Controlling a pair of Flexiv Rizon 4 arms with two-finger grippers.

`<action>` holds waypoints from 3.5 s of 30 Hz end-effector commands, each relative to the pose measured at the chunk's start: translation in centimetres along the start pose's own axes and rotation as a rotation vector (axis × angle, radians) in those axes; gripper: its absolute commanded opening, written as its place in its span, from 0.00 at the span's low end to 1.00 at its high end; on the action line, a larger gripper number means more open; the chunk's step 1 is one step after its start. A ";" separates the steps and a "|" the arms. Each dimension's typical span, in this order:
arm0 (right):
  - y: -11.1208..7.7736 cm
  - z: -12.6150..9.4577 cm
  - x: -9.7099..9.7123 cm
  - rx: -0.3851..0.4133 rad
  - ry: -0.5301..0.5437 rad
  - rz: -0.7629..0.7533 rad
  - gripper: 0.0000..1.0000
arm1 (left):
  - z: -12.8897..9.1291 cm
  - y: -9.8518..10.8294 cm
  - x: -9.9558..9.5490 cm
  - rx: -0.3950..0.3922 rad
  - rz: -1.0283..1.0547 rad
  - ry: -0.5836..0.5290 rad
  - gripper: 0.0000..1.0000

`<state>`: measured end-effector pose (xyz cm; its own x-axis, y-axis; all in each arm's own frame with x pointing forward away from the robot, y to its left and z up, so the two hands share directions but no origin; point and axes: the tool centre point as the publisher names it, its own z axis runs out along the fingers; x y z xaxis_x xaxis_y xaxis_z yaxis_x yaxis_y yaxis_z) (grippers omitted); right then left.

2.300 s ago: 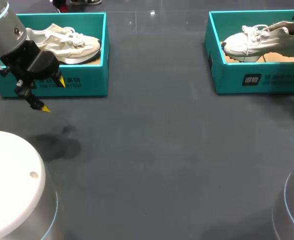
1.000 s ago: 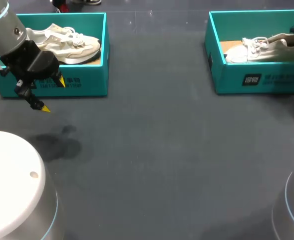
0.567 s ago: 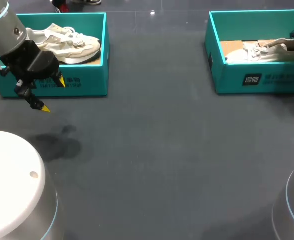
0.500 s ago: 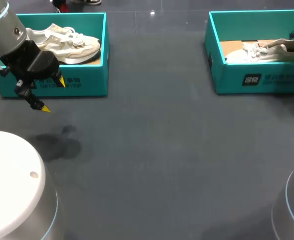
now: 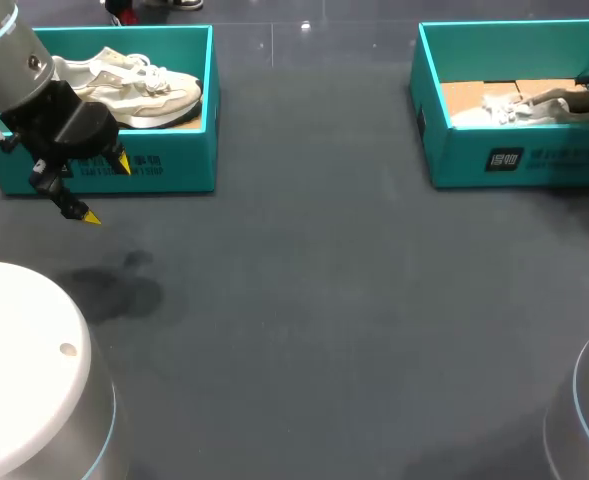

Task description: Take the shoe out of the shoebox, open the shoe tongue, remove and reinsert the insole, then place the shoe into the shoebox

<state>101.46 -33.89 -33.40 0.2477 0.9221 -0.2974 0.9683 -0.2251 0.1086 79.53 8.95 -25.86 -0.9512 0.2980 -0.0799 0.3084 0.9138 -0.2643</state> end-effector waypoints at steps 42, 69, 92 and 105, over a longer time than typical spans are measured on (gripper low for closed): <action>-0.5 3.3 0.9 0.079 0.055 -0.033 0.45 | -0.1 0.0 0.0 -0.002 0.000 0.001 1.00; -1.3 -5.2 0.3 0.021 0.058 -0.021 1.00 | -0.1 0.0 0.0 -0.002 0.000 0.001 1.00; -8.1 -15.9 3.3 0.047 0.153 -0.027 1.00 | -0.1 0.0 0.0 -0.002 0.000 0.001 1.00; -11.0 -18.2 4.6 0.045 0.226 -0.053 1.00 | -0.1 0.0 0.0 -0.002 0.000 0.001 1.00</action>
<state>92.02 -20.86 -18.70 0.1886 0.9777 -0.0927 0.9818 -0.1854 0.0417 79.53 8.95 -25.86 -0.9512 0.2979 -0.0799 0.3084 0.9138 -0.2643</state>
